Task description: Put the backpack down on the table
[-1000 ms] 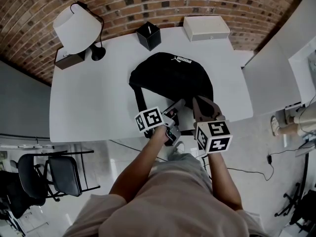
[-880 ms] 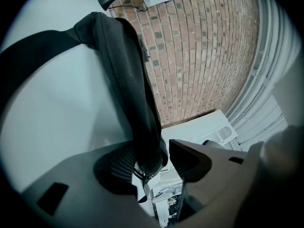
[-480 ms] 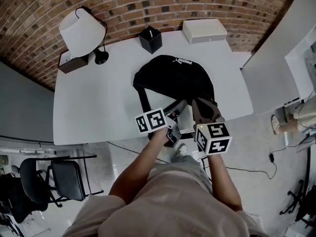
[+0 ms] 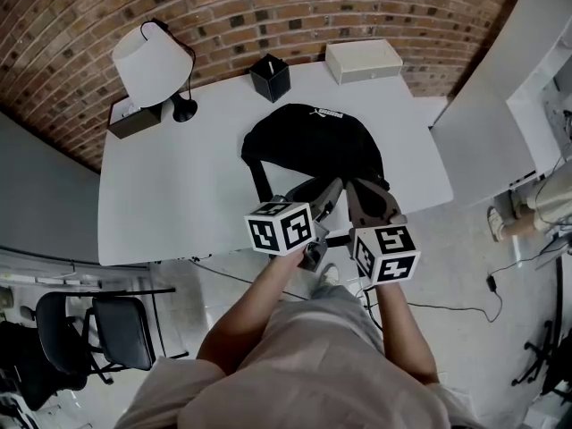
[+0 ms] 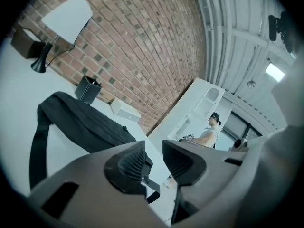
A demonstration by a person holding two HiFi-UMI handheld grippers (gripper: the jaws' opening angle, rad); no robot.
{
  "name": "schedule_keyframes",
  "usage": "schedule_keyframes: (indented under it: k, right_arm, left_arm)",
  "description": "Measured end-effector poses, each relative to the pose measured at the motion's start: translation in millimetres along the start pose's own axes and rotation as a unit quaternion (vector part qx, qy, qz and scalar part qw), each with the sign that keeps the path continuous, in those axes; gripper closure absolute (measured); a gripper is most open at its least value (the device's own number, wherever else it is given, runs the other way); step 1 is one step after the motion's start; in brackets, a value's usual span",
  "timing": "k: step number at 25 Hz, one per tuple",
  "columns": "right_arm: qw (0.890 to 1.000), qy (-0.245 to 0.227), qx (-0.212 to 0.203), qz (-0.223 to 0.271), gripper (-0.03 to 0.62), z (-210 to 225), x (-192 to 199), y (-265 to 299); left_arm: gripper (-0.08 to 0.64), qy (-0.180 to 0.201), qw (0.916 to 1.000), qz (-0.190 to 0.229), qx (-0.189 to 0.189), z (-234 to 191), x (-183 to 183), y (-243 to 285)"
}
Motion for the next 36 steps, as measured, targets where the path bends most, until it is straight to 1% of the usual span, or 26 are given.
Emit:
schedule_keyframes:
  k: [1,3,6,10,13,17,22,36]
  right_arm:
    - [1.0,0.0,0.0,0.003,0.591,-1.0,-2.2,-2.3]
    - [1.0,-0.002,0.001,0.007,0.591,-2.9,-6.6,-7.6]
    - [1.0,-0.008,0.001,0.014,0.589,-6.1,-12.9,-15.2]
    - [1.0,-0.013,-0.003,0.019,0.591,-13.8,-19.1,-22.6]
    - [1.0,-0.013,-0.004,0.018,0.591,-19.2,-19.6,-26.7]
    - [1.0,-0.01,-0.004,0.019,0.591,-25.1,-18.0,-30.9]
    - [1.0,-0.002,-0.004,0.023,0.591,-30.7,-17.8,-33.9]
    - [1.0,-0.004,-0.001,0.026,0.591,-39.1,-21.3,-35.3]
  left_arm:
    - [0.446,0.015,0.9999,0.003,0.002,5.4,-3.0,-2.4]
    - [0.456,0.05,0.9987,0.009,0.004,15.7,-8.0,-7.3]
    - [0.477,0.103,0.9946,0.011,0.004,28.6,-12.3,-14.0]
    - [0.532,0.158,0.9874,0.006,0.001,41.4,-14.7,-24.3]
    - [0.551,0.188,0.9821,0.005,-0.001,47.5,-15.3,-31.9]
    - [0.554,0.206,0.9786,0.003,-0.003,49.8,-14.3,-40.1]
    - [0.554,0.214,0.9767,0.008,-0.012,49.9,-16.0,-48.3]
    - [0.554,0.215,0.9765,0.006,-0.008,50.3,-18.2,-54.1]
Point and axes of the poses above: the fingertips, and each gripper's own axes: y forward along the fingers, z to its right, x out of its underside, the point moved 1 cm from there along -y, backward along the fingers, and after that the axes turned 12 degrees about z, right-handed, at the moved point
